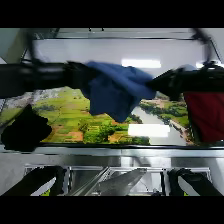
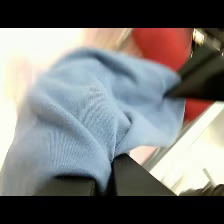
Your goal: Fold the shirts.
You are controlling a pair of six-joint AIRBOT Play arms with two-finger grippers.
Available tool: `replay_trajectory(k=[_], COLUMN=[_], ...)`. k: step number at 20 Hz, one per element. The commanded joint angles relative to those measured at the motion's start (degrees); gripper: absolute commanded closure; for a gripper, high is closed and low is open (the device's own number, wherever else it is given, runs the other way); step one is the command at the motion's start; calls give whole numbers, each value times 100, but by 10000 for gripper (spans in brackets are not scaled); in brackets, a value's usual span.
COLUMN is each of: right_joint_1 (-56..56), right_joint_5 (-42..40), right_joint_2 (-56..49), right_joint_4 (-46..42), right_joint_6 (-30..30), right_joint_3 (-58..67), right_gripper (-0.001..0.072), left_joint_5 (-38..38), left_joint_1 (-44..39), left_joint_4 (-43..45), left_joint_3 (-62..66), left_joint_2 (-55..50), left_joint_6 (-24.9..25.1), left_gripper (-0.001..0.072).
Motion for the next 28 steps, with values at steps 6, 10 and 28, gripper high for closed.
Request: replay_trajectory(k=[6,10,28], right_joint_1=[15,20,321], right_joint_5=[-584,166,-577], right_joint_2=[1843,675,-4752], right_joint_4=[-922,-922,-664], right_joint_6=[518,754,796], right_joint_3=[986,984,876], right_gripper=[693,692,152], left_joint_5=[662,684,1075], left_joint_1=[2,2,1847], left_joint_4=[83,83,-575], left_joint_3=[859,-170,949], left_joint_2=[1147,570,-5012], left_joint_6=[-927,-855,852], left_gripper=[691,691,6])
